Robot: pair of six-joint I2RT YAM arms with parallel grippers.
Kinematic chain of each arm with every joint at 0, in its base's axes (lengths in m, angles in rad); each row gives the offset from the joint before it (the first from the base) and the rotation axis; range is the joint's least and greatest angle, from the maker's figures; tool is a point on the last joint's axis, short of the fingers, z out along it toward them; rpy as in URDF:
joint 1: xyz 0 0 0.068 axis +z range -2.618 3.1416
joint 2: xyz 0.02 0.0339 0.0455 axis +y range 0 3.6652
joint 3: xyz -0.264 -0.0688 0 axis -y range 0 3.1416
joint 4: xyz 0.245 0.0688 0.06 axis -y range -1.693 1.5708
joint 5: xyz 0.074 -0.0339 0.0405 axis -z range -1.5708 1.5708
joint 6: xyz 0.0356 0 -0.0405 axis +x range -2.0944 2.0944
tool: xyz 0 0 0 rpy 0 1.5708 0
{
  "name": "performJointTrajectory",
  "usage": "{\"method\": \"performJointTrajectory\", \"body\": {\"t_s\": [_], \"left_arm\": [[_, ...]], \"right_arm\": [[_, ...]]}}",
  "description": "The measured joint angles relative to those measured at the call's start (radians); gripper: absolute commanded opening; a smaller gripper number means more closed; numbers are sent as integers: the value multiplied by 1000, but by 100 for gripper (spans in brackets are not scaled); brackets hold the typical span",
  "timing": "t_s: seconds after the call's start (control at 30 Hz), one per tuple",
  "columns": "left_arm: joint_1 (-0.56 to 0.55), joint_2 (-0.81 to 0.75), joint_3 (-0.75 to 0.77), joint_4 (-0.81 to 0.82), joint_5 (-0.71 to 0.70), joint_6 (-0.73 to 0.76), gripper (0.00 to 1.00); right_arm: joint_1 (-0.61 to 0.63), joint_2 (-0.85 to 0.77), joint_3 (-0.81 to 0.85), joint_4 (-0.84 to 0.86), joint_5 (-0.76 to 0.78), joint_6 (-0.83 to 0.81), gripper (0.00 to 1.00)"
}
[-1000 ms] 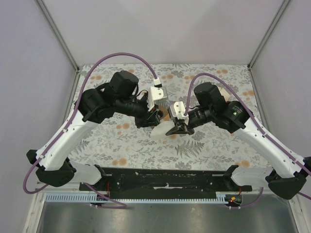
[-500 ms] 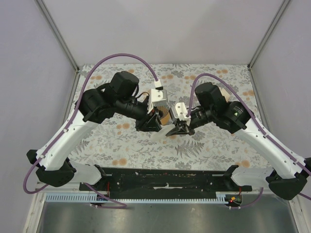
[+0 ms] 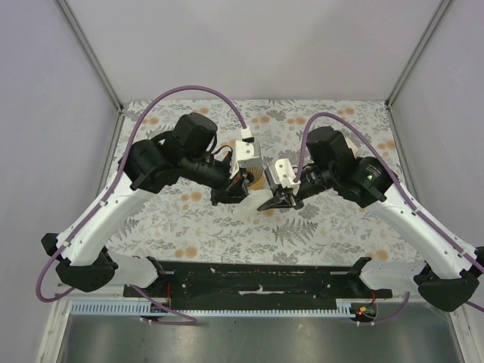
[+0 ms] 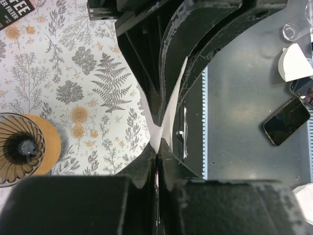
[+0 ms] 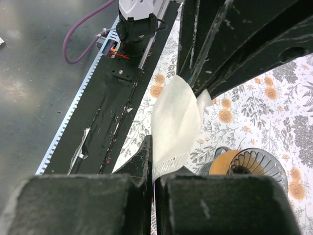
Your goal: Place the coffee filter in the dripper
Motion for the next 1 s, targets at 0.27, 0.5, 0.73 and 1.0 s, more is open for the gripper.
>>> {"method": "performJointTrajectory", "body": {"t_s": [0.27, 0.5, 0.73, 1.0], "left_arm": [[0, -19, -6, 21, -121, -12, 2], [3, -29, -19, 83, -494, -51, 2], [8, -32, -19, 158, -833, -126, 2], [21, -32, -18, 206, -968, -272, 2]], "right_arm": [[-11, 3, 0, 107, 94, 74, 63], [-33, -3, -71, 354, 436, 297, 75], [-16, -38, -211, 682, 651, 584, 73], [144, 85, -207, 949, 782, 759, 67]]}}
